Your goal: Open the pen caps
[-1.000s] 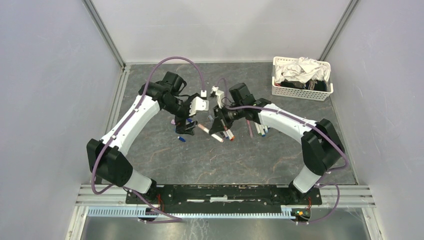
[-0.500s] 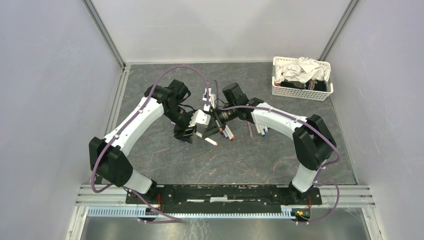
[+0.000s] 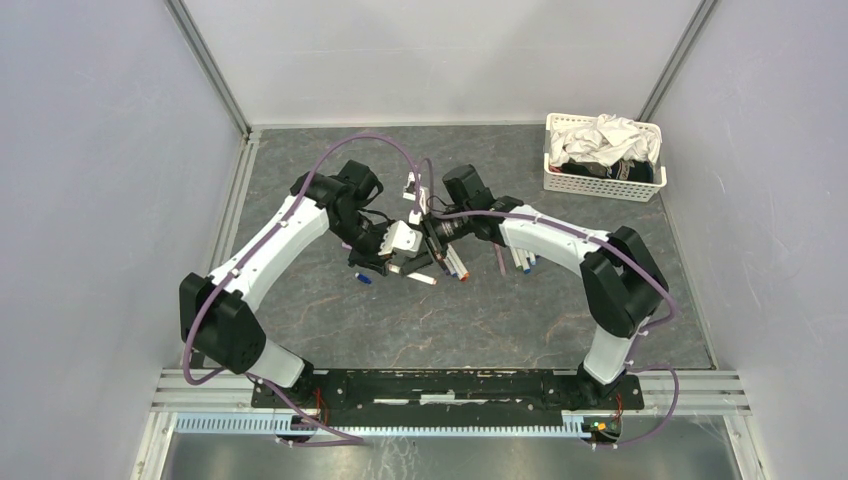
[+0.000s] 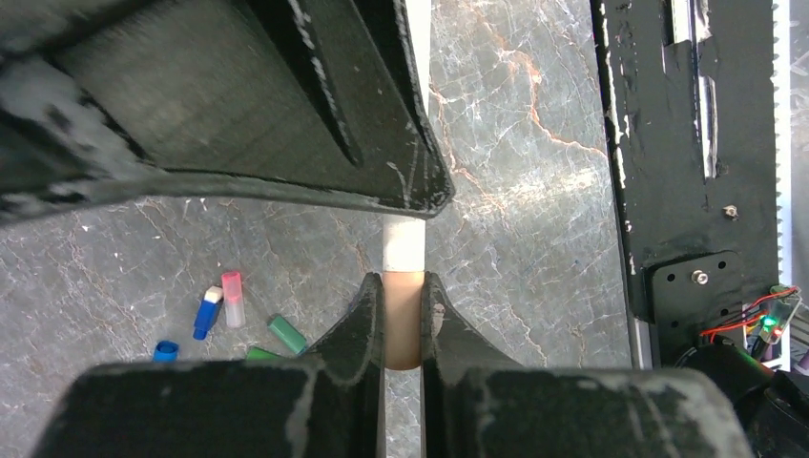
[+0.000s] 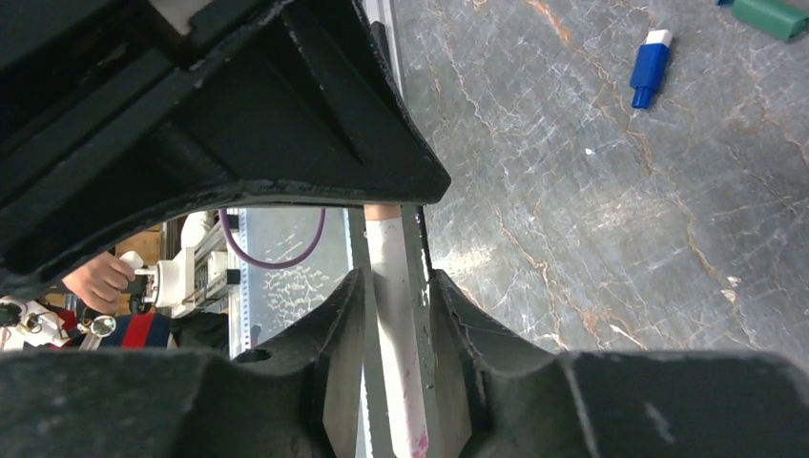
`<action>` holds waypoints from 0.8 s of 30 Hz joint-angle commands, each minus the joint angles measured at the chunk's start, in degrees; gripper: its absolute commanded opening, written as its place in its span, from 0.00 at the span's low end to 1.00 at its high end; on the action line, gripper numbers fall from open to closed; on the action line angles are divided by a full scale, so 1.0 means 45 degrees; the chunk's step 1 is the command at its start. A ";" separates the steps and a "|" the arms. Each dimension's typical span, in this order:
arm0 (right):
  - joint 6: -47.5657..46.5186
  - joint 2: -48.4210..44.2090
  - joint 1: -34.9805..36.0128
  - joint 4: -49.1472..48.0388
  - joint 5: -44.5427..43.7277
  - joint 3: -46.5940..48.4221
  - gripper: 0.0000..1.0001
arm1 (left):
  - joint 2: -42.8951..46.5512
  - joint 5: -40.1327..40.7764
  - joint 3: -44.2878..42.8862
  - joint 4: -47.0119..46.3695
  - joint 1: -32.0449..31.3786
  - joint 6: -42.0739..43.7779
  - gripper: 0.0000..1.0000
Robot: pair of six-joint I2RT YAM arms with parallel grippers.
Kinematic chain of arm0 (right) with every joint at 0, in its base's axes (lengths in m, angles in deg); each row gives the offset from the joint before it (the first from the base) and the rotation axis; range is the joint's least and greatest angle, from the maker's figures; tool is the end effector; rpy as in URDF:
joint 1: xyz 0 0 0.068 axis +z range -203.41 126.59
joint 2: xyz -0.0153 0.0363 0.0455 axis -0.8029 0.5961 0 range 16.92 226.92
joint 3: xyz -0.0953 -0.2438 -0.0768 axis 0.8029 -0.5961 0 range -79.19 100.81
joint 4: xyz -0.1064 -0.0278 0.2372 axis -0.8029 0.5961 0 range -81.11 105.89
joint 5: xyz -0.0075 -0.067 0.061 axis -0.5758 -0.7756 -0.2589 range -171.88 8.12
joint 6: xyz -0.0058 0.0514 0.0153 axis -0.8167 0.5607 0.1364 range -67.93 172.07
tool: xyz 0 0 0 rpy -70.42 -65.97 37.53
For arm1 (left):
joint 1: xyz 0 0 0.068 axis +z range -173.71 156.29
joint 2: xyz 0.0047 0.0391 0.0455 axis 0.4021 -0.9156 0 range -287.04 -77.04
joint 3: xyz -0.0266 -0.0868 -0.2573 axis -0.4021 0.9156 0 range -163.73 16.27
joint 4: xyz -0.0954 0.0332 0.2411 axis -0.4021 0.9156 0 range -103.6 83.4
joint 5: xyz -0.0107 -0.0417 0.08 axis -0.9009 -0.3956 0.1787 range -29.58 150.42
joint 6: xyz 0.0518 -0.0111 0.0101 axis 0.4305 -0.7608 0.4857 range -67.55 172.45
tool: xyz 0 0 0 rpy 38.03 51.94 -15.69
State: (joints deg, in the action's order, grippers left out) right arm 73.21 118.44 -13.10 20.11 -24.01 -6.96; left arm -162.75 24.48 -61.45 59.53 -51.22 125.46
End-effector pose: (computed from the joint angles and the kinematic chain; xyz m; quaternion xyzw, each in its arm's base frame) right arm 0.2751 0.2731 0.2443 -0.3320 0.7500 0.5649 0.0904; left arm 0.2272 -0.1419 0.3005 0.7445 0.5879 -0.2552 0.1868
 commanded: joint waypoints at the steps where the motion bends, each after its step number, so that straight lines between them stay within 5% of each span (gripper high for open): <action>1: 0.0187 0.0537 0.0363 -0.0618 0.0383 0.0339 0.36 | 0.0063 0.0187 -0.0408 -0.0188 -0.0097 0.0173 0.02; 4: 0.0006 0.0616 0.0393 -0.0511 0.0402 0.0273 0.26 | 0.0063 0.0547 -0.0371 -0.0176 -0.0089 0.0258 0.02; 7: -0.0686 0.0435 0.0328 0.0228 0.0283 0.0015 0.01 | 0.0063 0.1201 -0.0331 -0.0114 -0.0069 0.0517 0.02; 16: -0.2941 -0.1389 -0.0561 0.2355 -0.1139 -0.2595 0.00 | -0.0743 0.3741 -0.0918 -0.0085 0.2003 0.2207 0.02; 24: -0.2657 -0.2361 -0.1622 0.2690 -0.4218 -0.3072 0.00 | -0.1159 0.2693 -0.0417 -0.1937 0.2893 0.0913 0.02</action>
State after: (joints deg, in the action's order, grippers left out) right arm 61.56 112.16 -18.32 31.46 -32.98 -22.13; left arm -168.19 39.41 -64.96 56.33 -37.23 132.04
